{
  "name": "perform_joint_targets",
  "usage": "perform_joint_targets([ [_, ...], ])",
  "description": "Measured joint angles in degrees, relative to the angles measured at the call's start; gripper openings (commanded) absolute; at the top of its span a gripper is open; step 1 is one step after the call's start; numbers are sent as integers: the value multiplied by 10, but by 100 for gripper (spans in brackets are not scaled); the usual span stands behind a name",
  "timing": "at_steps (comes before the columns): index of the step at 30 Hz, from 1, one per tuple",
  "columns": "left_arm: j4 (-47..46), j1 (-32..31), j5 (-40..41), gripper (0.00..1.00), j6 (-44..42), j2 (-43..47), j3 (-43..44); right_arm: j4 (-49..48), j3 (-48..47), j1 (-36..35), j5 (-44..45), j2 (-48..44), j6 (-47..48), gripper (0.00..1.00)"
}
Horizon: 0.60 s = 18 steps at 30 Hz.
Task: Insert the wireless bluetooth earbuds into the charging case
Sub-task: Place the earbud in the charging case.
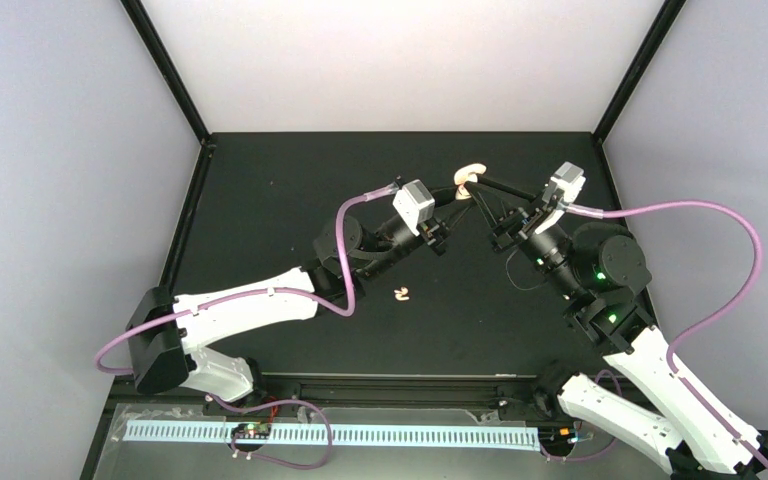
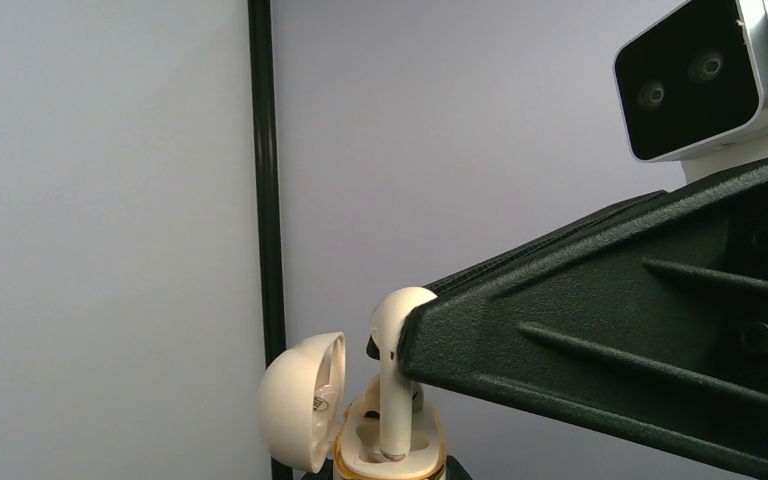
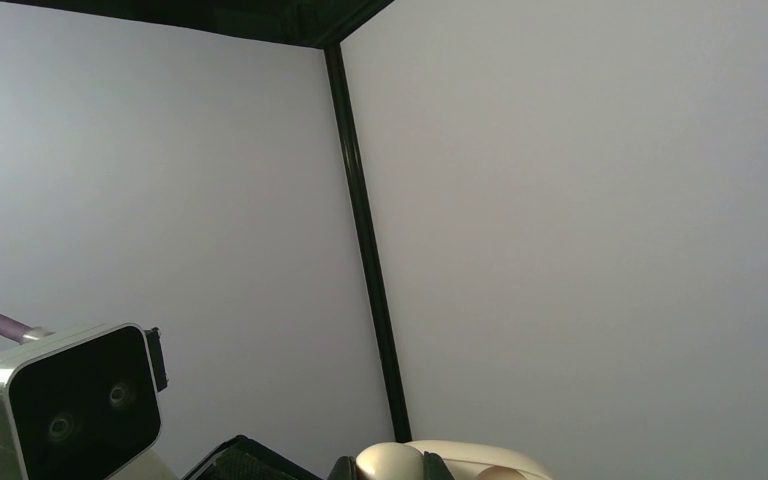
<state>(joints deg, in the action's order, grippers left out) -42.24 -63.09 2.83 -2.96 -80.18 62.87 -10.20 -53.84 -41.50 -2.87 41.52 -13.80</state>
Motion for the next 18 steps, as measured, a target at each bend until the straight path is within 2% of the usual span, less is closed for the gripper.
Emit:
perform_joint_targets([
  [18,5,0,0,2,15,4,0,0,0,0,1,0,0,10],
])
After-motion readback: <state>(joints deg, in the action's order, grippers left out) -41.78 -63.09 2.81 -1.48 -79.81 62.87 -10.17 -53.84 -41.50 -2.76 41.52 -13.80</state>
